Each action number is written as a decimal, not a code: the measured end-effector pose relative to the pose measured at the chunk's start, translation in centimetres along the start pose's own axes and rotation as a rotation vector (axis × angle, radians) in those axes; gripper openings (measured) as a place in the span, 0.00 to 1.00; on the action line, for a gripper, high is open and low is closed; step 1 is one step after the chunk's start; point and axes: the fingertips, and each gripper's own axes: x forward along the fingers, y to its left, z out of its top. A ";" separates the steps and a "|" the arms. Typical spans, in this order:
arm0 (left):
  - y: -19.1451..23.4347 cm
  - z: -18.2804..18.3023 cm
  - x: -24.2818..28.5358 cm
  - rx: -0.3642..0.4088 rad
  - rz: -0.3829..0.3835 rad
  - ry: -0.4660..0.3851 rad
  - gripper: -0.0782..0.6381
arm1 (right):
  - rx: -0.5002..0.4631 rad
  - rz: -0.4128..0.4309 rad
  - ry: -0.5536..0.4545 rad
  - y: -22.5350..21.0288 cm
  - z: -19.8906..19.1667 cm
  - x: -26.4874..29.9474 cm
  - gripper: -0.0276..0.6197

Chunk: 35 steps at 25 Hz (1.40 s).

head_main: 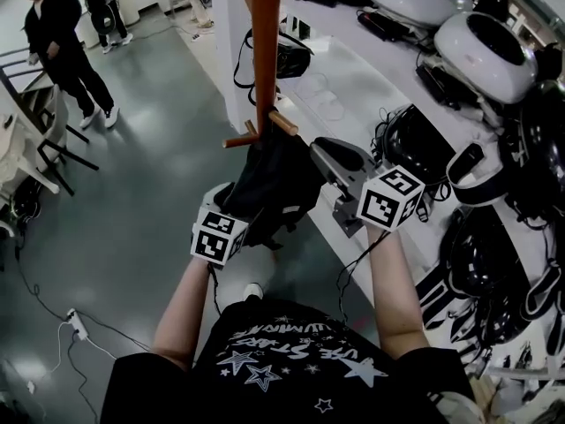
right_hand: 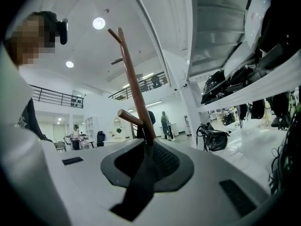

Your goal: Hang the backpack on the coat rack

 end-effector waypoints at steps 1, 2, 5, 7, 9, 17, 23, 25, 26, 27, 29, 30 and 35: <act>0.1 0.0 -0.4 0.008 0.026 -0.010 0.58 | 0.006 0.003 -0.006 0.3 -0.1 -0.7 0.14; 0.2 0.0 -0.9 0.016 0.053 -0.016 0.59 | 0.012 0.006 -0.011 0.7 -0.2 -1.3 0.14; 0.2 -0.2 -2.4 0.017 0.121 -0.034 0.60 | 0.035 0.009 -0.028 1.3 -0.5 -3.5 0.14; -0.4 0.0 -3.6 0.011 0.151 -0.044 0.60 | 0.063 0.010 -0.040 1.6 -1.0 -5.2 0.14; -1.3 0.2 -5.0 0.012 0.180 -0.056 0.60 | 0.086 0.007 -0.044 1.8 -1.8 -6.8 0.14; -8.1 1.2 -10.9 0.080 0.243 -0.135 0.60 | -0.040 -0.077 -0.002 4.1 -5.7 -12.4 0.10; -13.1 0.5 -12.4 0.109 0.226 -0.158 0.60 | -0.056 -0.075 -0.005 5.9 -8.1 -14.8 0.06; -14.3 -0.2 -12.4 0.082 0.191 -0.150 0.60 | -0.048 -0.088 -0.001 6.1 -8.8 -15.6 0.06; -14.8 -0.6 -12.4 0.060 0.172 -0.145 0.60 | -0.046 -0.096 0.004 6.1 -9.2 -15.9 0.06; -15.3 -1.0 -12.3 0.035 0.153 -0.140 0.60 | -0.045 -0.104 0.010 6.2 -9.5 -16.2 0.06; -16.0 -1.8 -12.3 -0.010 0.123 -0.137 0.60 | -0.042 -0.117 0.023 6.5 -10.3 -16.7 0.06; -16.3 -2.1 -12.5 -0.027 0.115 -0.141 0.58 | -0.041 -0.124 0.030 6.7 -10.8 -17.0 0.06; -15.8 -3.3 -15.3 -0.063 0.130 -0.180 0.33 | -0.024 -0.177 0.066 8.7 -12.8 -17.5 0.06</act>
